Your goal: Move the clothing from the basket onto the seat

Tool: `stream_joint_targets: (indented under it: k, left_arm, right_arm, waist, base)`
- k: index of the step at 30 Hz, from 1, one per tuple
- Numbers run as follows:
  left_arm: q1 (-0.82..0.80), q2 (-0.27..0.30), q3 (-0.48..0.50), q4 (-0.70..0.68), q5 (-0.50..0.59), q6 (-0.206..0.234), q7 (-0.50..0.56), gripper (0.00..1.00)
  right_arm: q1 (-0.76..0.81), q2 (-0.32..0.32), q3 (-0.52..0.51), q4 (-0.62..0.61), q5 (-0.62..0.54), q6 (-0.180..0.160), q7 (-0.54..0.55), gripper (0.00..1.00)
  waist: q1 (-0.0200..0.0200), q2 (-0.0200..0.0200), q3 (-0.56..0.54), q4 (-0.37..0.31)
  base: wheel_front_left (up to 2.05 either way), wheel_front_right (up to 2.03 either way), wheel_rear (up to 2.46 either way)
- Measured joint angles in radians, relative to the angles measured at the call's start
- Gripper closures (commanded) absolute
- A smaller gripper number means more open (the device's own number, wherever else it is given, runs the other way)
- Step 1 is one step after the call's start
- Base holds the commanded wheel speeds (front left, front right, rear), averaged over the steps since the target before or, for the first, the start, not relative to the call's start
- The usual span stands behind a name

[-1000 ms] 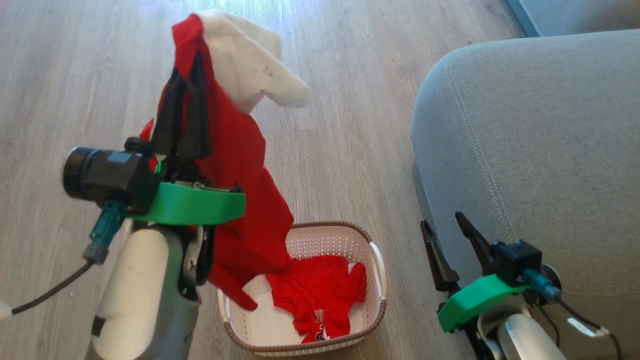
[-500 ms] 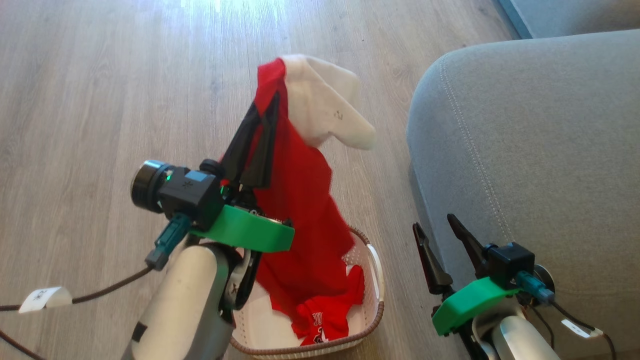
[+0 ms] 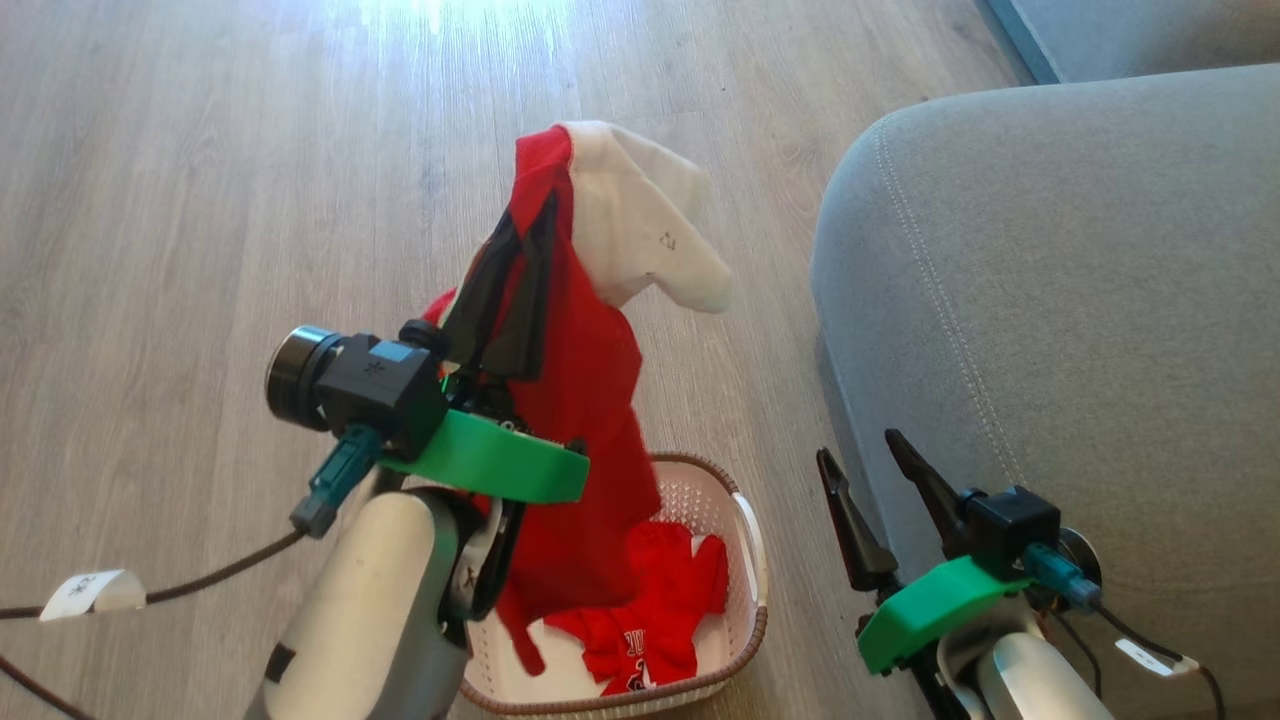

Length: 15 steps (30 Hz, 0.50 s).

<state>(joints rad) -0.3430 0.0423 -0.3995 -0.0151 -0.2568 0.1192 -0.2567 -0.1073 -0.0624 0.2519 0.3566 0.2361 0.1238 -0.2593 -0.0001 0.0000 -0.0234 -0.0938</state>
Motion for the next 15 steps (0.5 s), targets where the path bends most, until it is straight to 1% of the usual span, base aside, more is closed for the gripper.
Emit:
stream_joint_targets:
  k: [8,12,15]
  left_arm:
    - [0.0,0.0,0.012,0.001,0.0,0.0,0.0,1.0]
    - [0.0,0.0,0.018,0.002,0.0,0.0,0.0,1.0]
    - [0.0,0.0,0.021,0.002,0.0,0.0,0.0,1.0]
  right_arm:
    - [0.0,-0.002,0.039,-0.034,0.007,0.0,0.0,0.0]
    - [0.0,-0.013,0.107,-0.086,0.022,0.0,0.0,0.0]
    - [-0.001,-0.047,0.173,-0.122,0.018,0.0,0.0,0.0]
  waist:
    - [0.0001,0.0,0.002,-0.001]
    - [0.0001,0.0,0.003,-0.005]
    - [0.0001,0.0,0.005,-0.007]
  base:
    - [0.0,0.0,0.0]
    - [0.0,0.0,0.0]
    - [0.0,0.0,0.0]
